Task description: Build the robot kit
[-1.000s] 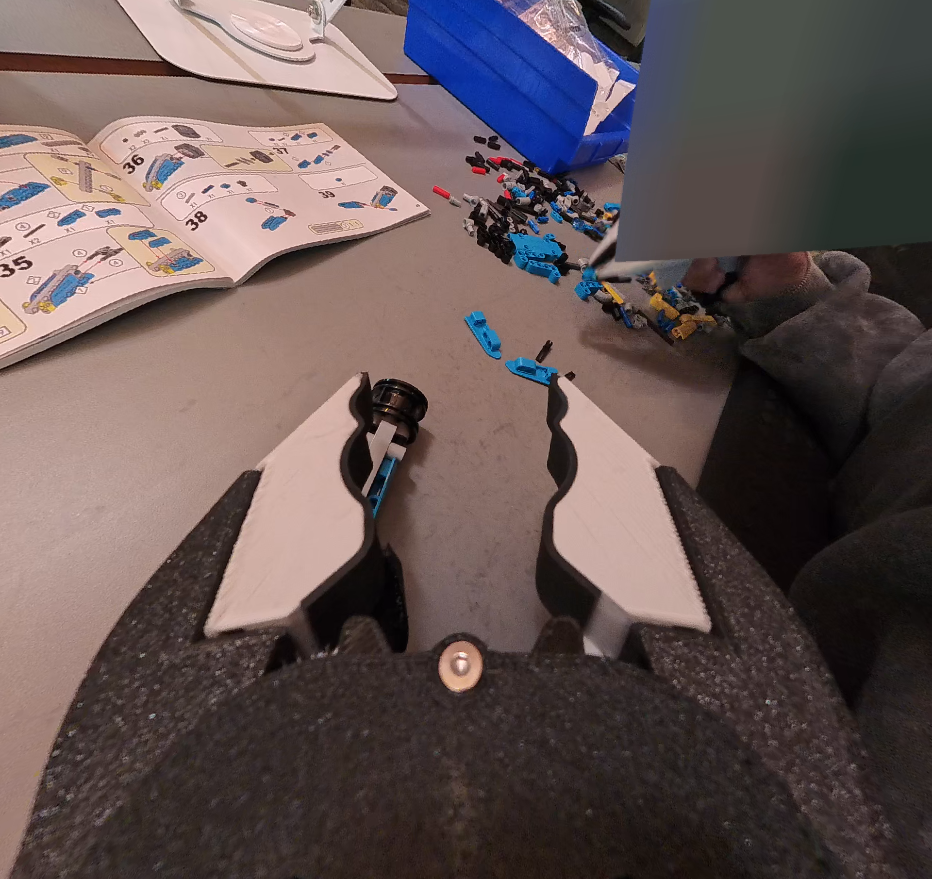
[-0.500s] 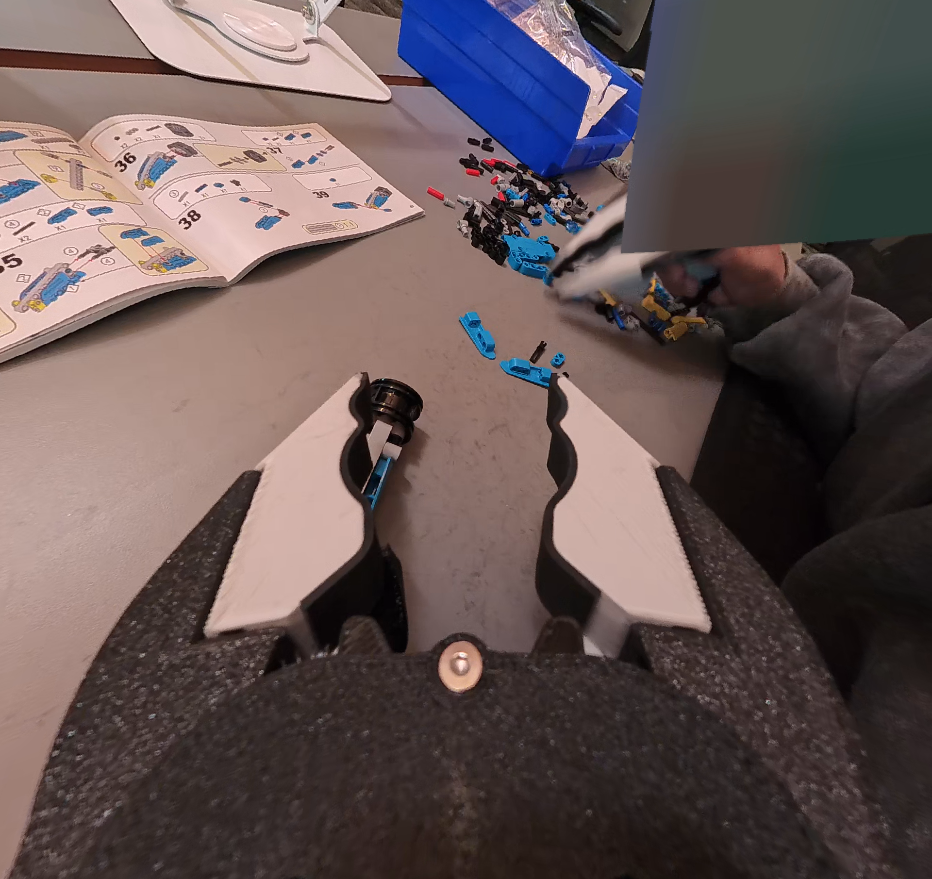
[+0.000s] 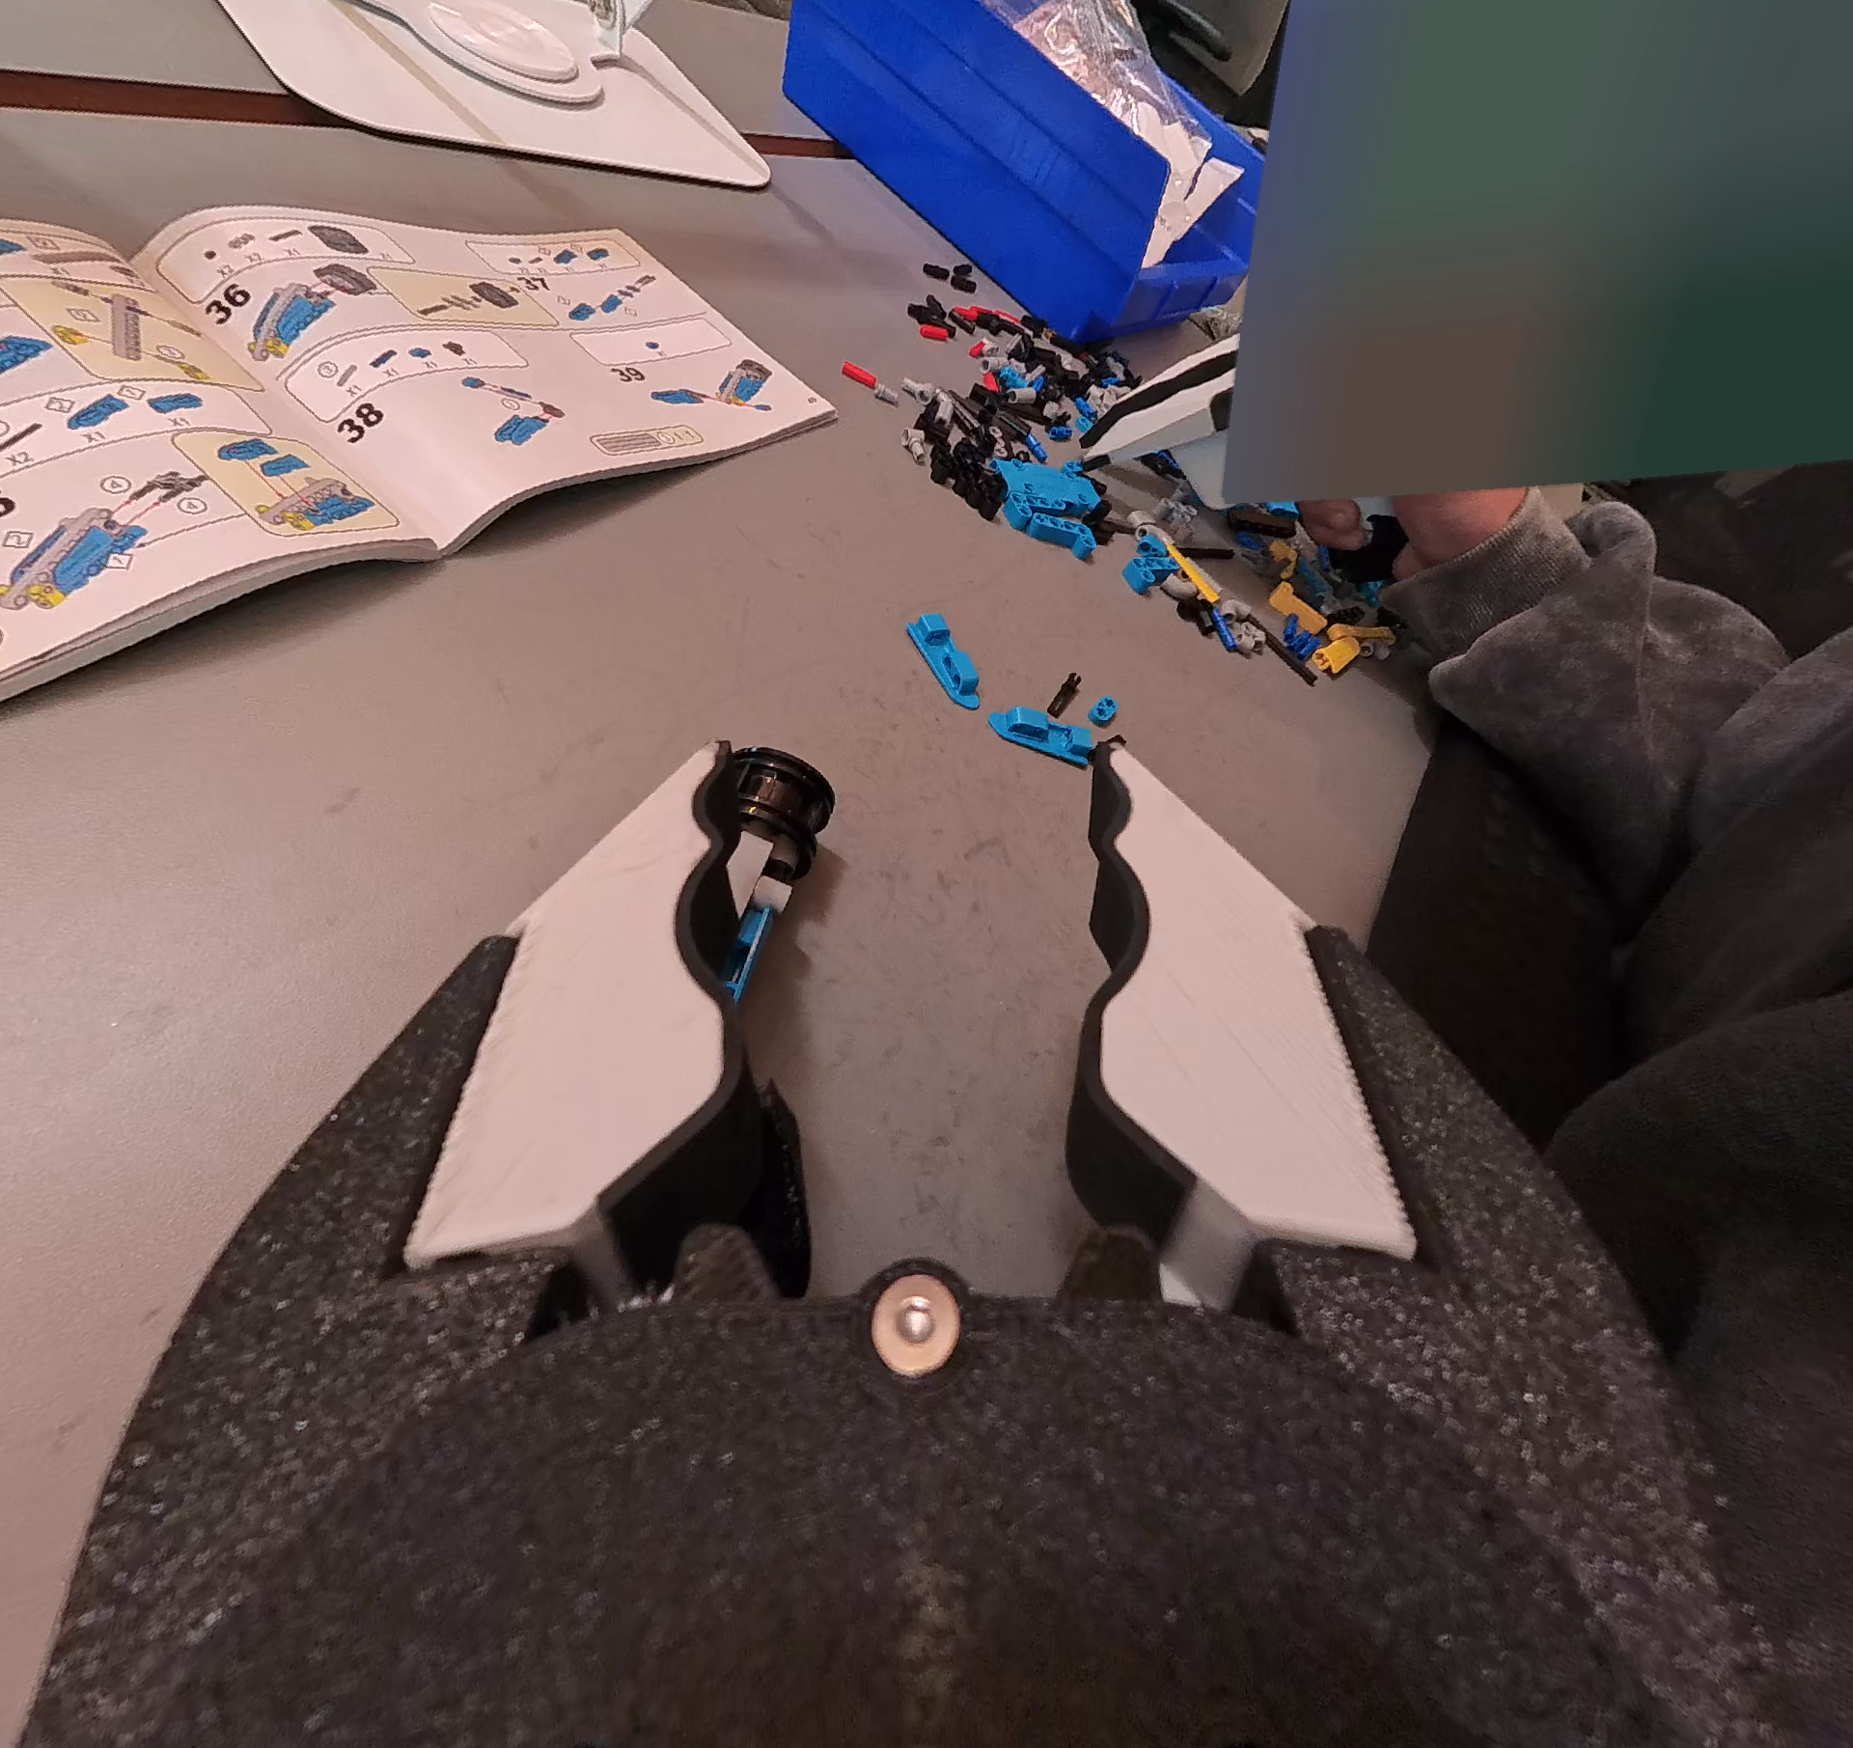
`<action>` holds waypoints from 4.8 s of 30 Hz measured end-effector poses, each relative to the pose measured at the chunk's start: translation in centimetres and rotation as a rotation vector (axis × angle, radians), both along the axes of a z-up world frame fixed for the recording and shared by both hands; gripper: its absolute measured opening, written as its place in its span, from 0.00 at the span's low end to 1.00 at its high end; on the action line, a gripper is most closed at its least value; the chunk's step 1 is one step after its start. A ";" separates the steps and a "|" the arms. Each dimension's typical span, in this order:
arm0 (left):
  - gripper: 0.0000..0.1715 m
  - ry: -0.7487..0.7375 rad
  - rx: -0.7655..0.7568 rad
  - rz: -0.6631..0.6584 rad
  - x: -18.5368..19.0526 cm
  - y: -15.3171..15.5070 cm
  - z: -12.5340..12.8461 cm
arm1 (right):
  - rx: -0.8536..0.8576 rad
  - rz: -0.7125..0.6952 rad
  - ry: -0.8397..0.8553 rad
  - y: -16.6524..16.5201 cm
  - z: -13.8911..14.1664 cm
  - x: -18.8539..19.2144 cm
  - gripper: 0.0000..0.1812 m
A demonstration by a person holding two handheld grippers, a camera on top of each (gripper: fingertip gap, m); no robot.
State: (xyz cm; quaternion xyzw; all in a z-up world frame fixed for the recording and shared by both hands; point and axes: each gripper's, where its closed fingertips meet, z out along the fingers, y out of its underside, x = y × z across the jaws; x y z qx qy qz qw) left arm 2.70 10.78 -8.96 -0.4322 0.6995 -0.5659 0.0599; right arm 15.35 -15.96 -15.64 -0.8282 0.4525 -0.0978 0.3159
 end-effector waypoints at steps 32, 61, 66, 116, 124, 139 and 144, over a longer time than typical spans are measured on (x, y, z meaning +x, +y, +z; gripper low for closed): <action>0.41 0.011 0.013 -0.003 0.0 -0.1 -0.4 | -0.034 0.755 0.007 10.9 -0.7 -11.5 0.04; 0.39 -0.279 0.419 0.240 1.4 4.1 -0.3 | -0.303 0.502 -0.335 7.4 0.1 -5.2 0.14; 0.40 -0.210 0.237 0.225 0.7 4.2 0.6 | -0.265 0.490 -0.361 7.6 0.8 -5.2 0.14; 0.19 -0.197 0.399 -0.511 -1.6 -12.2 -4.3 | 0.259 0.308 -0.229 13.6 5.1 0.7 0.03; 0.21 -0.208 0.409 -0.489 -1.2 -11.6 -4.2 | 0.336 0.321 -0.137 14.0 5.1 -0.3 0.07; 0.21 -0.089 0.323 -0.517 -1.3 -11.1 -4.8 | 0.366 0.334 -0.051 13.8 4.0 -0.6 0.07; 0.21 -0.081 0.303 -0.501 -1.1 -11.1 -4.4 | 0.354 0.329 0.019 13.4 3.2 -1.0 0.07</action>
